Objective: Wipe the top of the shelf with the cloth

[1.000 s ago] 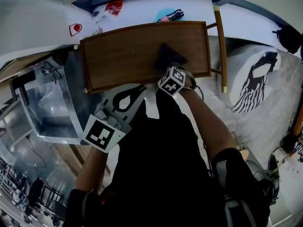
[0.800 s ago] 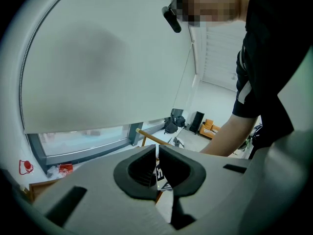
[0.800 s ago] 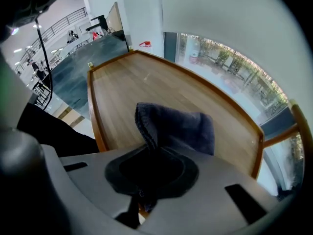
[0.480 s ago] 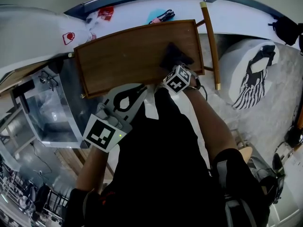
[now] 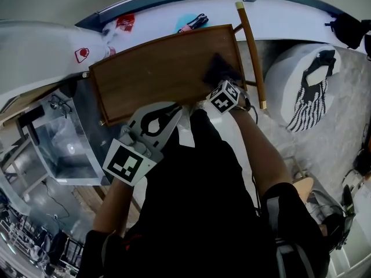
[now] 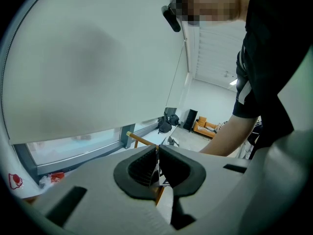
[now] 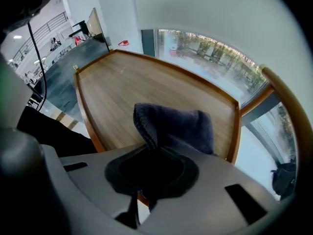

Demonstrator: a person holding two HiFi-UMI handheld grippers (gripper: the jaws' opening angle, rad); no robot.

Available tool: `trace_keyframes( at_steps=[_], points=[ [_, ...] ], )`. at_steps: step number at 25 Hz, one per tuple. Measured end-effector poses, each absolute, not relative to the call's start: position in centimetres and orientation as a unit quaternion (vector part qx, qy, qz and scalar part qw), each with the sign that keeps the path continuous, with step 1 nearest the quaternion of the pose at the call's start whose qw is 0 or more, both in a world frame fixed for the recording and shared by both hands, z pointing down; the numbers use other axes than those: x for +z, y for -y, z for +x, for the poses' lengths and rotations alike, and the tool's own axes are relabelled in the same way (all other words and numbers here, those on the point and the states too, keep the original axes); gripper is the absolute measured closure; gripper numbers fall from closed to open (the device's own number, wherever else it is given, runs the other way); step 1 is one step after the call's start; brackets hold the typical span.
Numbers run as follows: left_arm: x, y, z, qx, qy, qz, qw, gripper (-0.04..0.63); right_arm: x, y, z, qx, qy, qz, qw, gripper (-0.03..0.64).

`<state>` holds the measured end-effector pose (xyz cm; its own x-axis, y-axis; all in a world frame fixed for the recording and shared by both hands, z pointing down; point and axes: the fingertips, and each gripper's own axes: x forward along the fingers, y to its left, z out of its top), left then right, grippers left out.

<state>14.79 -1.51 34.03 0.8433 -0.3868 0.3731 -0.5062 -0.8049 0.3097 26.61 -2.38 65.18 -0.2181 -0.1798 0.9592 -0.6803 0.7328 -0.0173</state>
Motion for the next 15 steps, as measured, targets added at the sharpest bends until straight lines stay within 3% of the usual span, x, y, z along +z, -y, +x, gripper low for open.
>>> trace_keyframes(
  at_steps=[15],
  points=[
    [30.2,2.8,10.8,0.132,0.274,0.938,0.164,0.560,57.7,5.9,25.1,0.200,0.777,0.339,0.492,0.588]
  ],
)
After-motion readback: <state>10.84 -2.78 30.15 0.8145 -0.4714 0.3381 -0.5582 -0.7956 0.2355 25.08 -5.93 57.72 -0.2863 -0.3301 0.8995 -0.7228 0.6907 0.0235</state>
